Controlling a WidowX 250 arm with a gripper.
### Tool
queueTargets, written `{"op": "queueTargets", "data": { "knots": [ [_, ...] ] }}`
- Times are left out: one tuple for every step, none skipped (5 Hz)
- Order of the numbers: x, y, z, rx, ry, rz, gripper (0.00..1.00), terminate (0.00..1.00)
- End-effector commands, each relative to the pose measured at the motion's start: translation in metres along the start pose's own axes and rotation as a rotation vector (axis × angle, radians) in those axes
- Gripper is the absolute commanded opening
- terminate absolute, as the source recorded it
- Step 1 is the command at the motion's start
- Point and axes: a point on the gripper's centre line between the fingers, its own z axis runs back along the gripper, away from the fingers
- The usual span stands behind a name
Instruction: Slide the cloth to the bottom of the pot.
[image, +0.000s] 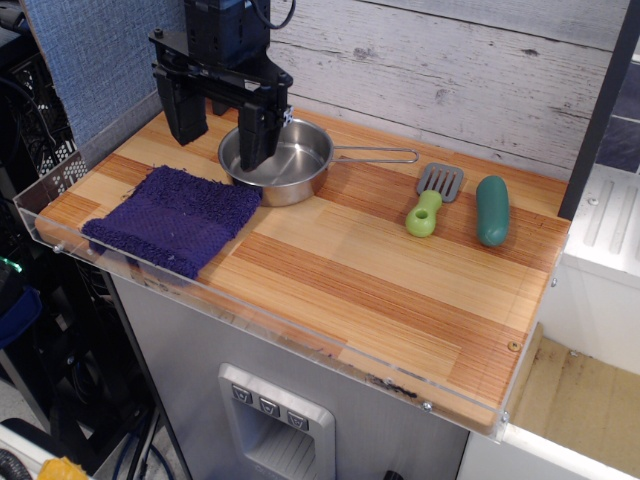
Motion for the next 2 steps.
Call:
{"op": "queueTargets", "data": {
  "knots": [
    [-0.0009, 0.0014, 0.0116, -0.061, -0.048, 0.065, 1.0, 0.0],
    [-0.0009, 0.0014, 0.0116, -0.061, -0.048, 0.065, 1.0, 1.0]
  ]
}}
